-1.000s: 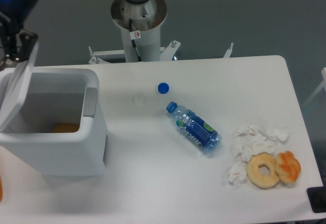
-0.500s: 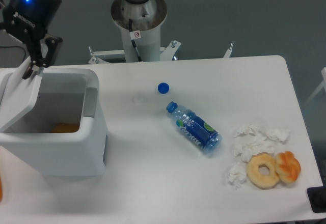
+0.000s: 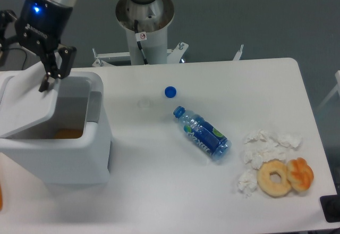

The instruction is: Close the trash can

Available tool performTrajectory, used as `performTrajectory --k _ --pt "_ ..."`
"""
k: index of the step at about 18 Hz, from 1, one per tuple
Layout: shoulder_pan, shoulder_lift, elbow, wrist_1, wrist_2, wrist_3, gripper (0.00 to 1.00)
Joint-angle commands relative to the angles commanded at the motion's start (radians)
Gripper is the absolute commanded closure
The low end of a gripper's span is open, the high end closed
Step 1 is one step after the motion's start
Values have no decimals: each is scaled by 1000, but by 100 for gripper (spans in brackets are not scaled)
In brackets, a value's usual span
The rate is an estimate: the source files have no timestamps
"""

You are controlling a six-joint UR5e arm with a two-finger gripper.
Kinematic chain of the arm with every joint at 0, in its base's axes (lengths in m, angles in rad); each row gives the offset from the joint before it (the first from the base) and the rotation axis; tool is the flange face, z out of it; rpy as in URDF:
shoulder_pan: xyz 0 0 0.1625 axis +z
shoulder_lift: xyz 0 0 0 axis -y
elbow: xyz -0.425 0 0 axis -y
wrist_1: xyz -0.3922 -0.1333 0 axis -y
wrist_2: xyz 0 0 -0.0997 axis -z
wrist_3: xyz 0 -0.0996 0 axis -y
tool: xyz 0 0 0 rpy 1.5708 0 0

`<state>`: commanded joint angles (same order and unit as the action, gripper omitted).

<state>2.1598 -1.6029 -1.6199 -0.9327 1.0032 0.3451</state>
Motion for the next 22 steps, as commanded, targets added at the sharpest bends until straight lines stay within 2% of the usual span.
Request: performTrajectory --k 11,16,22 --pt "12 -29 0 0 2 6 0" --pt "15 -23 -43 0 11 5 0" --pt "25 -17 -48 0 34 5 0"
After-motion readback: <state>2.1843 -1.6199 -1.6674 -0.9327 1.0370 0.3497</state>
